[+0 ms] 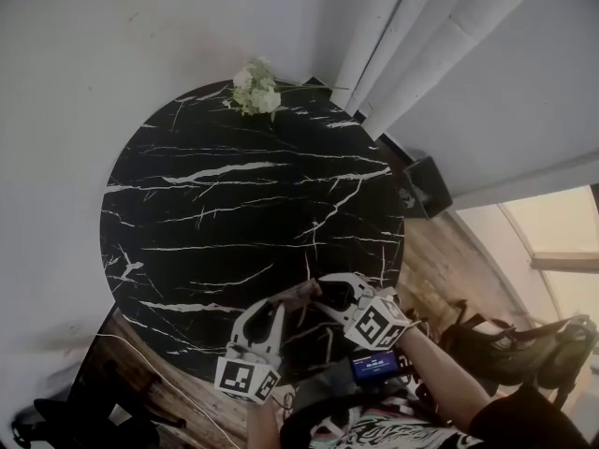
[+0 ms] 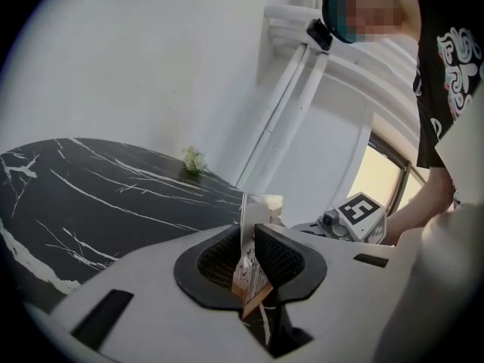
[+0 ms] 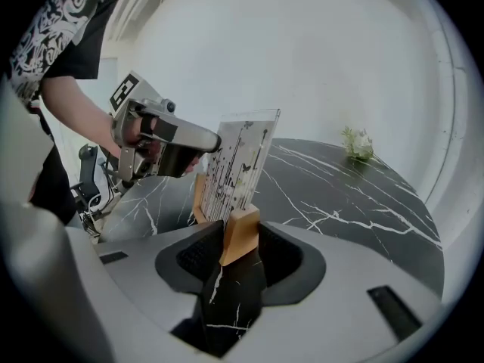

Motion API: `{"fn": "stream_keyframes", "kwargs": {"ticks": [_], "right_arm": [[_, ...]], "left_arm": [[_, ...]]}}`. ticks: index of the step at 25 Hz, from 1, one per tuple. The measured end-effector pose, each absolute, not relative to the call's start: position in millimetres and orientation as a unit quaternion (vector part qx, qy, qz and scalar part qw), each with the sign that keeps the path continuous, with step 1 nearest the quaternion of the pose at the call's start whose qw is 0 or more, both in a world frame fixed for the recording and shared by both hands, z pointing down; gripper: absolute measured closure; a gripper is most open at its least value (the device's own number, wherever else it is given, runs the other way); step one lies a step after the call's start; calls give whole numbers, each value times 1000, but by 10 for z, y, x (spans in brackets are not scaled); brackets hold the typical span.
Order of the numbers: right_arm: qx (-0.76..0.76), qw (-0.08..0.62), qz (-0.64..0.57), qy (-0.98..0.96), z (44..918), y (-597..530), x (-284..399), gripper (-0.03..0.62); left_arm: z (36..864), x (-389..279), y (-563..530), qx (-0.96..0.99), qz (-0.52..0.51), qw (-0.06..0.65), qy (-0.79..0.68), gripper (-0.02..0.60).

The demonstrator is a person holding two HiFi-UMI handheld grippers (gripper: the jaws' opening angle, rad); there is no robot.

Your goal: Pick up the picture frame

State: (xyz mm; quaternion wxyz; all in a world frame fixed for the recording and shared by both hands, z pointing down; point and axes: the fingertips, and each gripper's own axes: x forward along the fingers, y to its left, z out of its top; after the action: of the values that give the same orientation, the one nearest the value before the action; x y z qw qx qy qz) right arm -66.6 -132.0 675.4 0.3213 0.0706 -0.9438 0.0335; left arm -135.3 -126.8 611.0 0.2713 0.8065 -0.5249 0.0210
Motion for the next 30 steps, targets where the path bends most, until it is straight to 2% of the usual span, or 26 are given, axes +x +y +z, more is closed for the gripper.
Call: {"fn": "stream_keyframes", "kwargs": {"ticks": [22, 30], "right_arm": [[85, 309, 112, -940, 6668, -1328, -618, 456], [109, 303, 108, -941, 6454, -1321, -533, 457]], "left_arm": [[6059, -1353, -1345, 800, 18, 279, -531, 517], [5844, -1267, -1344, 810, 13, 257, -527, 517]]}}
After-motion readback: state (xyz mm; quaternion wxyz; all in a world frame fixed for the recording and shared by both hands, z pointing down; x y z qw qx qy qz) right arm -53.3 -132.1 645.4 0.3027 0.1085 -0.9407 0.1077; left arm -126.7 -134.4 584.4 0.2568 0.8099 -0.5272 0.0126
